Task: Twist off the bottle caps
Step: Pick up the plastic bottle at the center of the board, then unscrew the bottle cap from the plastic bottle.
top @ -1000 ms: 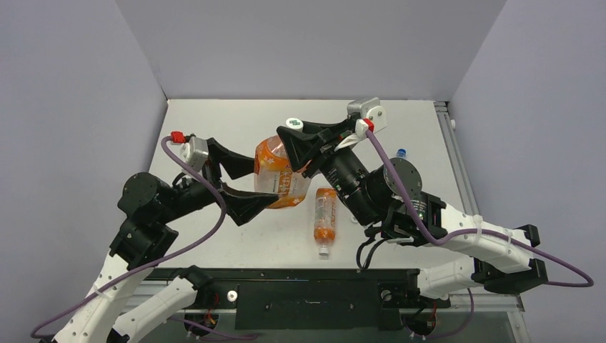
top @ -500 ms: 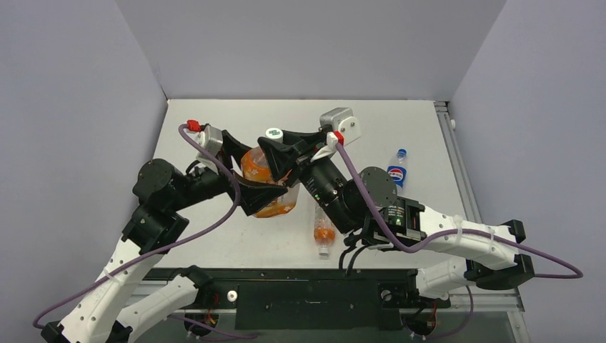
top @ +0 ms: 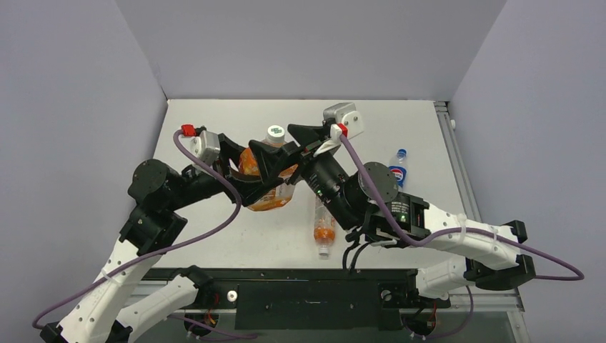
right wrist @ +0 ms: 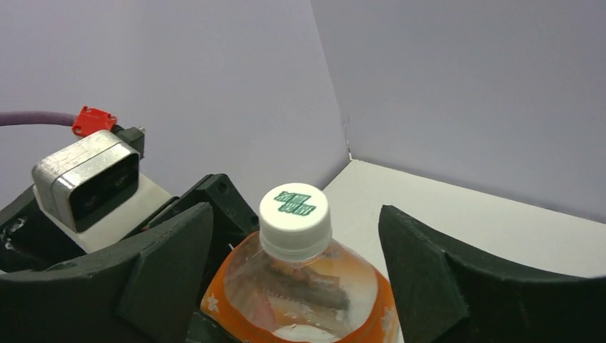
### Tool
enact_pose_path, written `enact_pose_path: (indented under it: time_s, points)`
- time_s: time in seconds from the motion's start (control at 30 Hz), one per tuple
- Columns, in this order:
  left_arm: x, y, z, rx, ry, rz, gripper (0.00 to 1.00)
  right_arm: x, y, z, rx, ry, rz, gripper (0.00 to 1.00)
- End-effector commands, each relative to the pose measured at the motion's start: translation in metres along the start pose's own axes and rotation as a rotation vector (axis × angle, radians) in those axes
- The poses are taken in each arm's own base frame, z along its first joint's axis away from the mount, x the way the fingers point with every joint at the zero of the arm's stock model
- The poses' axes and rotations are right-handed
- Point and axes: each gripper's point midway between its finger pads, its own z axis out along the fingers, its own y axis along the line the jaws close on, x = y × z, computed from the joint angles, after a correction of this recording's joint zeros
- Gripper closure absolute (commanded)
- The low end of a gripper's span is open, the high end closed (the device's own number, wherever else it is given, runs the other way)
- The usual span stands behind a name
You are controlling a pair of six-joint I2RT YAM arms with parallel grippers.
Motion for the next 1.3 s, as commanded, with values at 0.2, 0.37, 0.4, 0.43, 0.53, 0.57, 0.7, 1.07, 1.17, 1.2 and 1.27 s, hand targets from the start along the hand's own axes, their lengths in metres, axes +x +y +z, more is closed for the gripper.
enact_pose_path:
  time_s: [0.2, 0.37, 0.4, 0.43, 0.53, 0.57, 0.7, 1.07, 1.17, 1.2, 1.27]
  points:
    - [0.003, 0.026, -0.01, -0.098, -0.003, 0.299, 0.94, -0.055, -0.03, 0.0, 0.0, 0.136, 0.061, 0.1]
    - [0.002, 0.04, -0.011, -0.165, -0.015, 0.35, 1.0, -0.025, -0.015, 0.005, -0.076, 0.23, 0.009, 0.1]
    - [0.002, 0.042, -0.011, -0.173, -0.015, 0.355, 1.0, -0.017, -0.013, 0.006, -0.084, 0.244, 0.003, 0.1]
    - [0.003, 0.043, -0.011, -0.176, -0.016, 0.357, 1.0, -0.015, -0.009, 0.007, -0.103, 0.249, 0.008, 0.1]
    - [0.003, 0.045, -0.011, -0.185, -0.017, 0.363, 1.0, -0.004, -0.004, 0.013, -0.109, 0.278, 0.008, 0.17]
    - [0.003, 0.045, -0.011, -0.185, -0.017, 0.364, 1.0, -0.003, -0.004, 0.014, -0.108, 0.282, 0.007, 0.25]
    - [0.002, 0.045, -0.01, -0.185, -0.021, 0.359, 1.0, 0.004, -0.006, 0.021, -0.094, 0.294, 0.006, 0.41]
    - [0.001, 0.042, -0.012, -0.183, -0.03, 0.331, 1.0, 0.007, -0.016, 0.026, -0.069, 0.268, 0.051, 0.65]
    - [0.001, 0.042, -0.012, -0.183, -0.033, 0.333, 1.0, 0.008, -0.016, 0.026, -0.068, 0.27, 0.052, 0.75]
    - [0.0, 0.042, -0.012, -0.183, -0.034, 0.333, 1.0, 0.008, -0.016, 0.026, -0.068, 0.269, 0.05, 0.82]
    - [0.0, 0.042, -0.012, -0.183, -0.034, 0.333, 1.0, 0.008, -0.016, 0.026, -0.07, 0.266, 0.046, 0.9]
